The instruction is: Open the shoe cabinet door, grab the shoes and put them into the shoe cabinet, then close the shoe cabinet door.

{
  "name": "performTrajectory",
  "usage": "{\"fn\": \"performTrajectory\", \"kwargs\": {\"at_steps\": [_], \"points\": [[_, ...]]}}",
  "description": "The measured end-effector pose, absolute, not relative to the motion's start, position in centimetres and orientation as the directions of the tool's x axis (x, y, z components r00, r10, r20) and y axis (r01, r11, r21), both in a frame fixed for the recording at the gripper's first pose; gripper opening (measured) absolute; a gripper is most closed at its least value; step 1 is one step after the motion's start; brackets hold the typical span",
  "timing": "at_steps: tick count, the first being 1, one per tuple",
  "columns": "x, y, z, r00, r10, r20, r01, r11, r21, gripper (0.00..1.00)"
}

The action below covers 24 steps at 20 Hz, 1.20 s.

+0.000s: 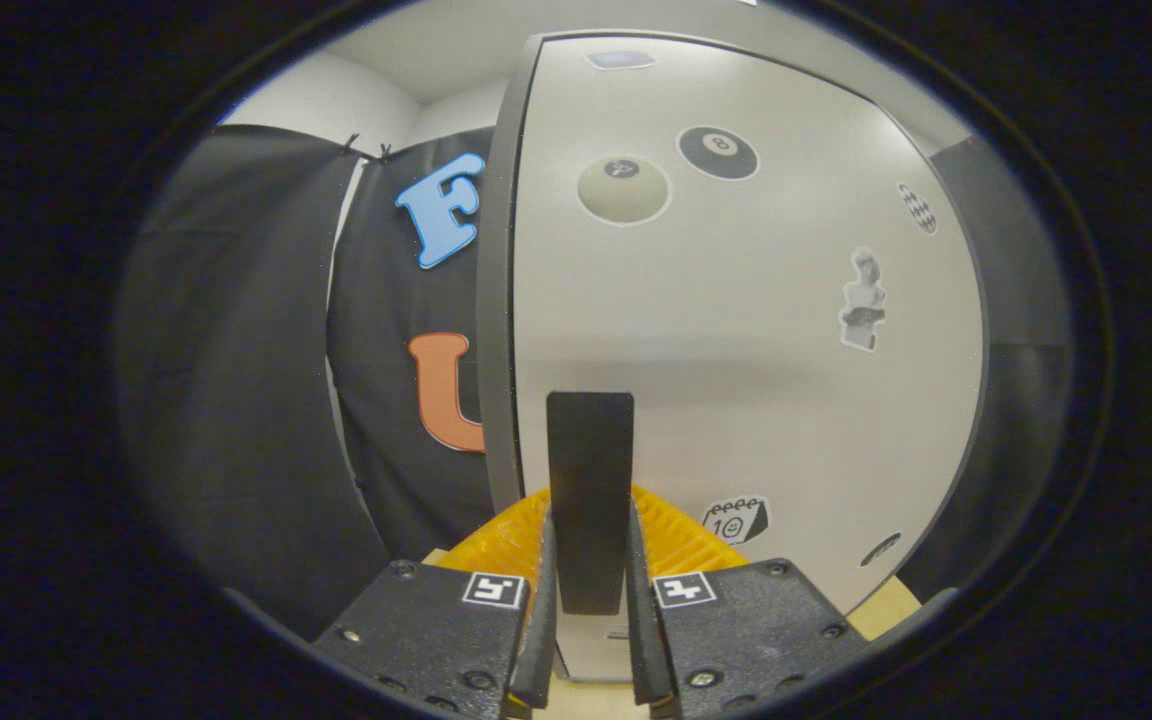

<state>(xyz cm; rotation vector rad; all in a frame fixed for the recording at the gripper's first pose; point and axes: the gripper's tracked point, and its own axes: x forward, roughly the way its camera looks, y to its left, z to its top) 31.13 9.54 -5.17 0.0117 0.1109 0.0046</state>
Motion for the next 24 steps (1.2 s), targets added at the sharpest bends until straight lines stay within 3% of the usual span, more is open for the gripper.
{"fn": "performTrajectory", "kwargs": {"at_steps": [12,24], "points": [[23.7,9.5,-4.6,0.947,0.263,-0.184,-0.263,0.964,0.024,0.28],[19.6,6.4,-4.4,0.927,0.33,-0.181,-0.339,0.941,-0.02,0.28]]}}
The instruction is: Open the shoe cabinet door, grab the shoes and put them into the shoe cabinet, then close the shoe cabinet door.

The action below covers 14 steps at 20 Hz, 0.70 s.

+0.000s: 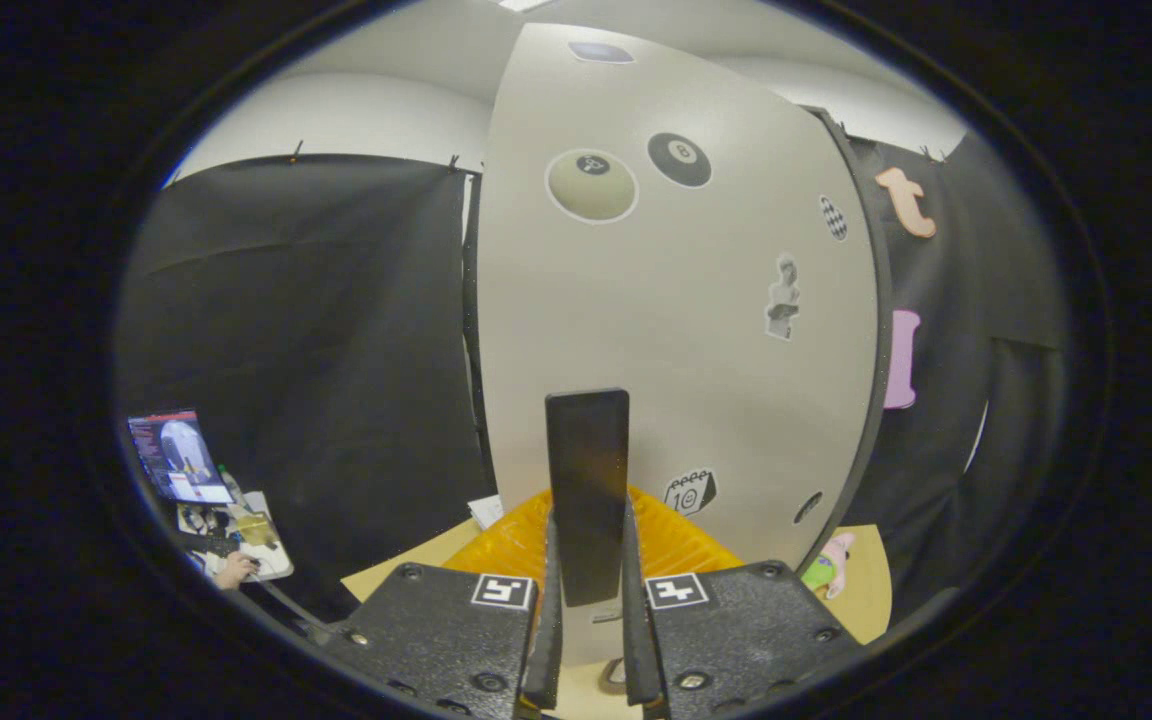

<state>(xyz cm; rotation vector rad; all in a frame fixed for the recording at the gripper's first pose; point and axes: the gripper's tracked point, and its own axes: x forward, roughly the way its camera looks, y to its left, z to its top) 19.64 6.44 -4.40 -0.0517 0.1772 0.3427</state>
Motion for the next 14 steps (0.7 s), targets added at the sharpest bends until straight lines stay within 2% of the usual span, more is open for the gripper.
{"fn": "performTrajectory", "kwargs": {"at_steps": [8,14], "points": [[18.8,3.1,-3.9,0.956,0.238,-0.171,-0.251,0.966,-0.06,0.27],[18.3,-0.6,-3.4,0.983,0.095,-0.154,-0.111,0.989,-0.101,0.18]]}}
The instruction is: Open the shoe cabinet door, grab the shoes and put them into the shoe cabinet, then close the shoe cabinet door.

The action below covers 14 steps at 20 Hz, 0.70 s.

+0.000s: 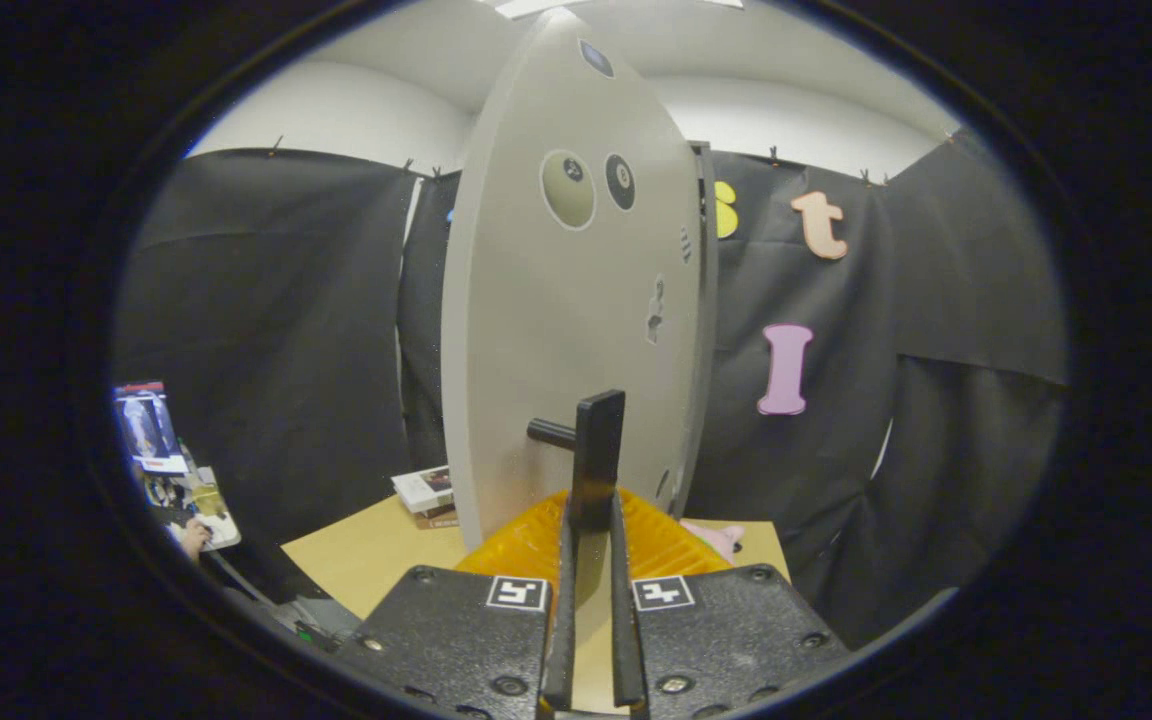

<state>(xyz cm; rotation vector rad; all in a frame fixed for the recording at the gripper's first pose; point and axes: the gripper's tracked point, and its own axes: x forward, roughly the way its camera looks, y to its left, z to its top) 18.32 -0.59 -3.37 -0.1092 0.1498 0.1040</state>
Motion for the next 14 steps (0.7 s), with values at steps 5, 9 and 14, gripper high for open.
{"fn": "performTrajectory", "kwargs": {"at_steps": [5,9,14], "points": [[17.9,-4.2,-3.0,0.989,-0.05,-0.139,0.032,0.991,-0.131,0.06],[18.2,-3.4,-3.0,0.991,-0.022,-0.131,0.012,0.997,-0.077,0.04],[17.2,-4.5,-2.9,0.989,-0.055,-0.138,0.041,0.994,-0.101,0.05]]}}
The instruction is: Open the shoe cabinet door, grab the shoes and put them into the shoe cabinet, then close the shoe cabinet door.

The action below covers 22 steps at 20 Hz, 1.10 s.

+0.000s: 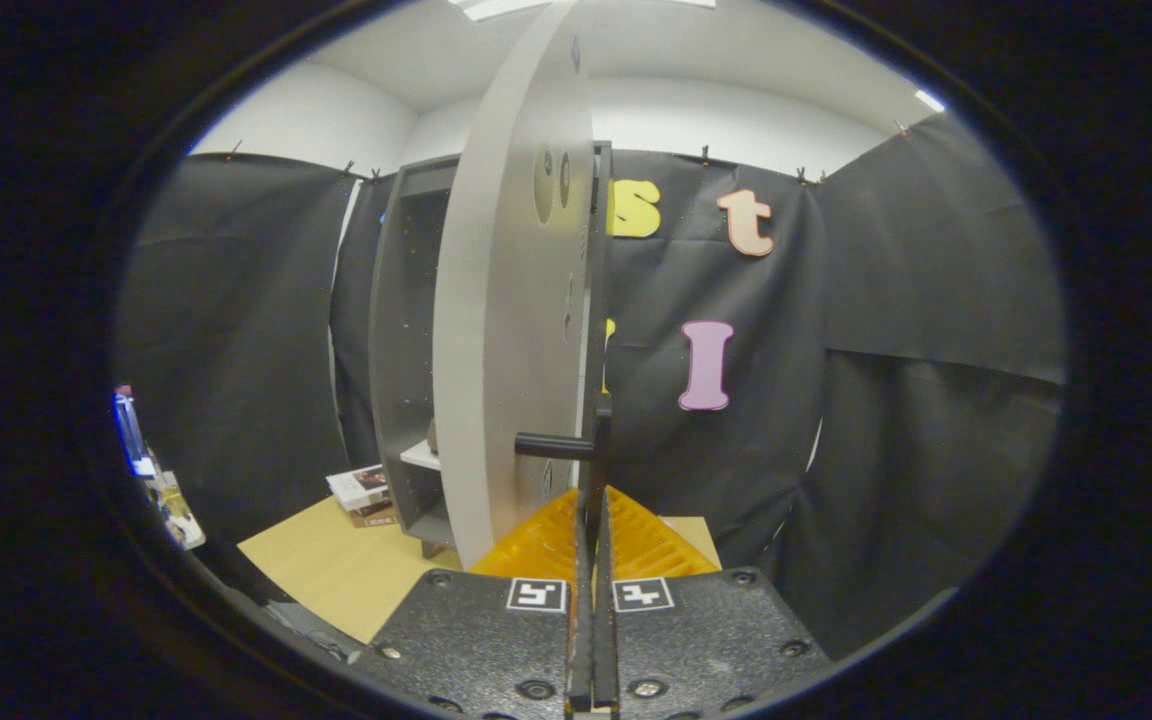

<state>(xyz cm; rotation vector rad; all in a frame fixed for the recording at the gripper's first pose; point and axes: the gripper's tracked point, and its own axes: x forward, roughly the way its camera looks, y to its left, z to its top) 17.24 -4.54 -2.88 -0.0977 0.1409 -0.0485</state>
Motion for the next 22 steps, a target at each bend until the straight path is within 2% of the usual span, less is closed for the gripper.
{"fn": "performTrajectory", "kwargs": {"at_steps": [2,4,8,9,15,22], "points": [[17.0,-4.5,-2.5,0.991,-0.076,-0.109,0.065,0.993,-0.094,0.07],[17.1,-3.4,-1.9,0.998,-0.03,-0.063,0.024,0.995,-0.097,0.14],[17.6,-5.2,0.0,0.995,-0.085,0.047,0.092,0.985,-0.149,0.74],[17.4,-4.8,0.1,0.994,-0.095,0.059,0.102,0.985,-0.137,0.98],[17.8,-1.9,0.2,0.993,-0.036,0.108,0.044,0.996,-0.074,1.0],[18.4,2.0,-2.1,0.994,0.086,0.073,-0.082,0.995,-0.056,1.0]]}}
